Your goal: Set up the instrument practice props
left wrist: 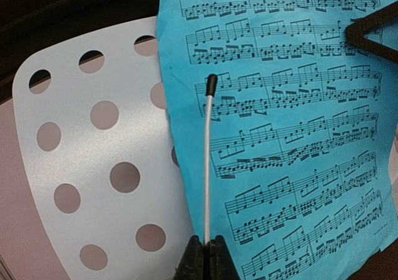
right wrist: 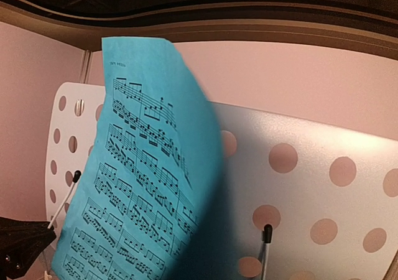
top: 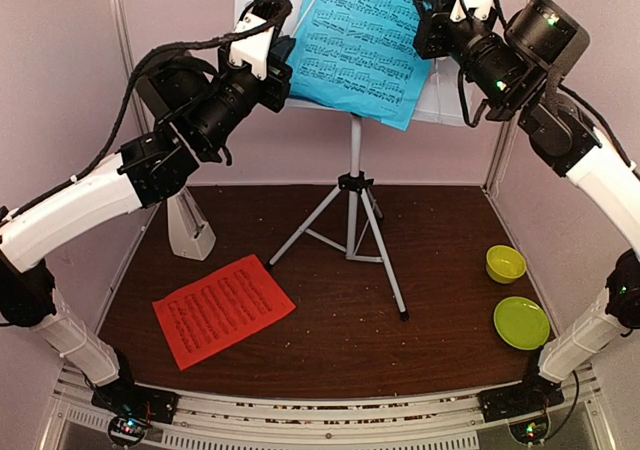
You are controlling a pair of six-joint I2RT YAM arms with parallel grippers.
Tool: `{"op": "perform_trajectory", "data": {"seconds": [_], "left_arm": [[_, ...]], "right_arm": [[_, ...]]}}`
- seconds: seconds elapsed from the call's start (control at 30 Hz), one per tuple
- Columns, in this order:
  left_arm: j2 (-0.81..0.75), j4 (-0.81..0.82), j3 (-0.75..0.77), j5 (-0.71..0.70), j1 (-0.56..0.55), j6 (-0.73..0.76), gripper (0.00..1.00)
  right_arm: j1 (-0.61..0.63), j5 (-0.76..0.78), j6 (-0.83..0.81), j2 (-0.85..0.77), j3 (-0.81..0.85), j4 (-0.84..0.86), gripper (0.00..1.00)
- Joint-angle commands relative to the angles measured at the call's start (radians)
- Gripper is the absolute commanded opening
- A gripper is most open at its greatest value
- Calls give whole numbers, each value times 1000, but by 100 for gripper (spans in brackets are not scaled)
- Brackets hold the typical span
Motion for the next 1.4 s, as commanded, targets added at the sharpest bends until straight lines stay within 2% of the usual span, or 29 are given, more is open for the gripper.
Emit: {"op": "perform_trajectory", "data": {"seconds": [0.0,0.67,1.37], "left_arm": [[-32,51,-13,35,6,22,0],[-32,43,-23,56,10,46,0],[-20,49,-23,59,17,52,0]], "right_arm": [[-6,-42,-47,28,46,27,0],[-6,-236,-205,199,241,39,0],[-6,-314,-172,306,342,61,0]]}}
